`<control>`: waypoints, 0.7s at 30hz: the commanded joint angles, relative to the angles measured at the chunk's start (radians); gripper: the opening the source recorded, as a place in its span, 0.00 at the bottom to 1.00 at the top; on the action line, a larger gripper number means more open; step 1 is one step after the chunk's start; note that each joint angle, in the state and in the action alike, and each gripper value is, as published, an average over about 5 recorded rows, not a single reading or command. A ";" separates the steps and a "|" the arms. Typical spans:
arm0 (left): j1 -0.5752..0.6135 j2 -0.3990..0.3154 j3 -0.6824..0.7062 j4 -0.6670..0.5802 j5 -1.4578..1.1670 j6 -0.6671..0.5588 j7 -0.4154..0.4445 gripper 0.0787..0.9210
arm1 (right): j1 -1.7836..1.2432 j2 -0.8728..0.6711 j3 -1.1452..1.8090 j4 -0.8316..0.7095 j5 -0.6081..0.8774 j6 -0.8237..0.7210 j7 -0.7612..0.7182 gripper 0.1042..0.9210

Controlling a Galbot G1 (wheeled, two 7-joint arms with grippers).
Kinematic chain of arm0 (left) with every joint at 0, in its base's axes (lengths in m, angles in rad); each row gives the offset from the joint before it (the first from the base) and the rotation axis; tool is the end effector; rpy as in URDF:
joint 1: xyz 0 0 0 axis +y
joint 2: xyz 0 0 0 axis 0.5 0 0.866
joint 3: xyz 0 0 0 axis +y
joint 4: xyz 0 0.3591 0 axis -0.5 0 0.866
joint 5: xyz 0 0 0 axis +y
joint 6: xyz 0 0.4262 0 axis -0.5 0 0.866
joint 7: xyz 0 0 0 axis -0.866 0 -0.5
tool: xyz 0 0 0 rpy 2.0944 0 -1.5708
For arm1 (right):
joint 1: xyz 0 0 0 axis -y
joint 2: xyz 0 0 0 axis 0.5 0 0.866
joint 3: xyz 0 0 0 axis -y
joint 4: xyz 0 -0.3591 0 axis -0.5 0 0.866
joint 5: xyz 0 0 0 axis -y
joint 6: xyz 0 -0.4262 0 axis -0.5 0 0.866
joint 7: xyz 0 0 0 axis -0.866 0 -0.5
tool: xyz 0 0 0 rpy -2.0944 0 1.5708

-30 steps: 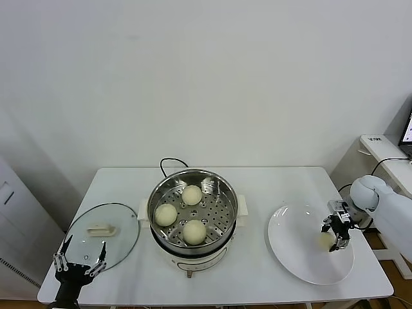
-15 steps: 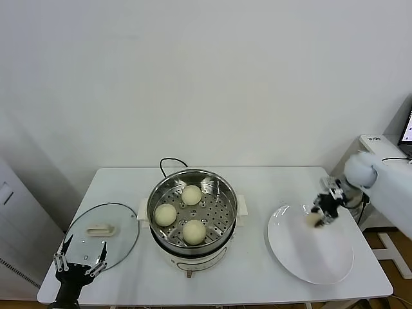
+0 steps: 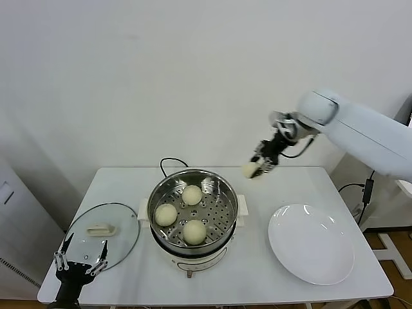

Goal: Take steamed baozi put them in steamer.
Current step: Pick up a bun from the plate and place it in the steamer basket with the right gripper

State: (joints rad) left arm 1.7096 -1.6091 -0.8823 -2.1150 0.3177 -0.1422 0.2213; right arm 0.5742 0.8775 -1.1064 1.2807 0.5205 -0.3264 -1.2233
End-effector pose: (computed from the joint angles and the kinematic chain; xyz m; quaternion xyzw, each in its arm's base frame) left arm 0.1811 0.1226 -0.3229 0.0217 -0.9679 -0.2462 0.0450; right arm 0.6309 0.0062 0.0078 0.6115 -0.5835 0.4431 0.2987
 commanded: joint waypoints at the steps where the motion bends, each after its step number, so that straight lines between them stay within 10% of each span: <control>1: 0.001 -0.049 0.000 -0.002 -0.001 -0.004 0.000 0.88 | 0.032 0.163 -0.117 0.126 0.137 -0.164 0.112 0.36; 21: -0.010 -0.049 -0.005 0.003 -0.011 0.000 -0.001 0.88 | -0.140 0.143 -0.093 0.096 -0.043 -0.163 0.167 0.40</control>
State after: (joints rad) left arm 1.7010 -1.6091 -0.8867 -2.1135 0.3081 -0.1435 0.2205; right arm 0.4786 0.9992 -1.1913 1.3688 0.5216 -0.4697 -1.0862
